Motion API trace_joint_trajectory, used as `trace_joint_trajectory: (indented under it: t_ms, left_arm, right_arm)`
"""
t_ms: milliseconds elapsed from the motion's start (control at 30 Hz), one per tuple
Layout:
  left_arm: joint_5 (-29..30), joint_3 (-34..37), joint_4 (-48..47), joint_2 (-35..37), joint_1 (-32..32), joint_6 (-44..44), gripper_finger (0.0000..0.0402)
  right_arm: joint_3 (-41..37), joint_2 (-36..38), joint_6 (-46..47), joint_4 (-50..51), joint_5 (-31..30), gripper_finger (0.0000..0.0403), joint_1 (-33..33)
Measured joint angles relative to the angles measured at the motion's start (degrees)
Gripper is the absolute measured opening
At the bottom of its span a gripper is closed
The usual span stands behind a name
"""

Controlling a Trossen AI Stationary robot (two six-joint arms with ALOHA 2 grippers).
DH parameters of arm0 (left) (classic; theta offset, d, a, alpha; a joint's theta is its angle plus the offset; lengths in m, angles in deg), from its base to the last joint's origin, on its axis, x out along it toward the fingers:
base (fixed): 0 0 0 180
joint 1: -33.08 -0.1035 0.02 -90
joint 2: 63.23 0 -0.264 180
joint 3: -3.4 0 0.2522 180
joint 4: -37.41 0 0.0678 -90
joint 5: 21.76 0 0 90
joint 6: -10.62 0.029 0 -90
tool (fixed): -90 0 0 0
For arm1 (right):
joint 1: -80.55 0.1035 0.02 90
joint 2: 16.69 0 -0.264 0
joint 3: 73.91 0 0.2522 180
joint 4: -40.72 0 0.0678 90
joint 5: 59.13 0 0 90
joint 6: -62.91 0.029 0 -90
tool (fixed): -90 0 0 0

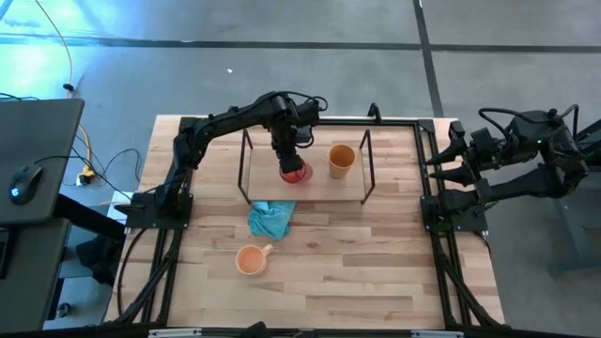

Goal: Stack small to large cups/mugs on shelf
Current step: Put the red cup on the shelf

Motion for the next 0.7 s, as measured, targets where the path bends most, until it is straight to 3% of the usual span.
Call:
trace_joint_trajectory:
  t_ms: [700]
  left_arm:
    - [-0.75,0.00,0.01,0.02,-1.15,0.01,0.0008]
  right_arm:
    - [0.01,0.00,0.00,-0.02,-0.04,0.0130,0.01]
